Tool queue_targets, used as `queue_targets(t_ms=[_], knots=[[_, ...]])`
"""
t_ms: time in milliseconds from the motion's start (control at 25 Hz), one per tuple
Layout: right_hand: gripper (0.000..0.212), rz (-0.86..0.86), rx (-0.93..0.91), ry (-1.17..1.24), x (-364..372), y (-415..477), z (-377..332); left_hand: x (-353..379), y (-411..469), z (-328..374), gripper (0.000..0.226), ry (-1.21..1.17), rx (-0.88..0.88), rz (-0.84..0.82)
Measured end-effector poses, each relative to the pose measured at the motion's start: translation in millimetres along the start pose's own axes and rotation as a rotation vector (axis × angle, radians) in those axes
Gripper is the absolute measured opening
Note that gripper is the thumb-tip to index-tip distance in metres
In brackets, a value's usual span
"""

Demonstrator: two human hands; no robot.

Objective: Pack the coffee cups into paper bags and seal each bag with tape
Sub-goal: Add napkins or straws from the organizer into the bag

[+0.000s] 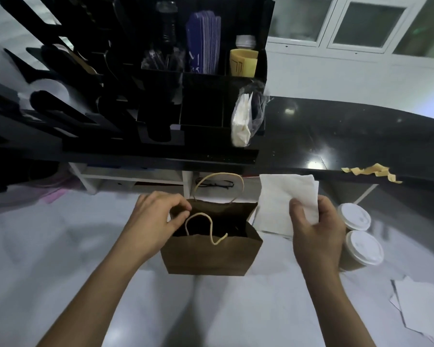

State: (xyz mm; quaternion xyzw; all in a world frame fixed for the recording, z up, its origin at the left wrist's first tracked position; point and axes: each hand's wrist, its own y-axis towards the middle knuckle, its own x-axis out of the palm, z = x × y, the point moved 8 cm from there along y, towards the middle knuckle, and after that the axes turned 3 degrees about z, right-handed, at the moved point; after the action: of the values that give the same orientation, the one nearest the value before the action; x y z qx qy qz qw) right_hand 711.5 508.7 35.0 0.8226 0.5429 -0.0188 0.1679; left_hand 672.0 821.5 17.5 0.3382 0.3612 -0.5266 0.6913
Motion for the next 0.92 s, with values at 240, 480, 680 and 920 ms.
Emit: queue_targets(t_ms=[240, 480, 680, 920], knots=[[0.018, -0.069, -0.644, -0.368, 46.6, -37.7, -36.2, 17.2, 3.3, 3.4, 0.047, 0.127, 0.185, -0.062], [0.031, -0.452, -0.936, -0.521, 107.7, -57.5, -31.0, 29.0, 2.1, -8.0, 0.078, 0.099, 0.222, -0.174], [0.017, -0.831, -0.942, -0.629, 154.2, -63.6, -22.6, 32.7, 3.0, -11.8, 0.091, 0.06, 0.224, -0.177], [0.013, -1.262, -0.522, -0.914, 185.2, -62.9, 18.0, 31.7, 5.7, -14.3, 0.093, 0.058, 0.206, -0.158]])
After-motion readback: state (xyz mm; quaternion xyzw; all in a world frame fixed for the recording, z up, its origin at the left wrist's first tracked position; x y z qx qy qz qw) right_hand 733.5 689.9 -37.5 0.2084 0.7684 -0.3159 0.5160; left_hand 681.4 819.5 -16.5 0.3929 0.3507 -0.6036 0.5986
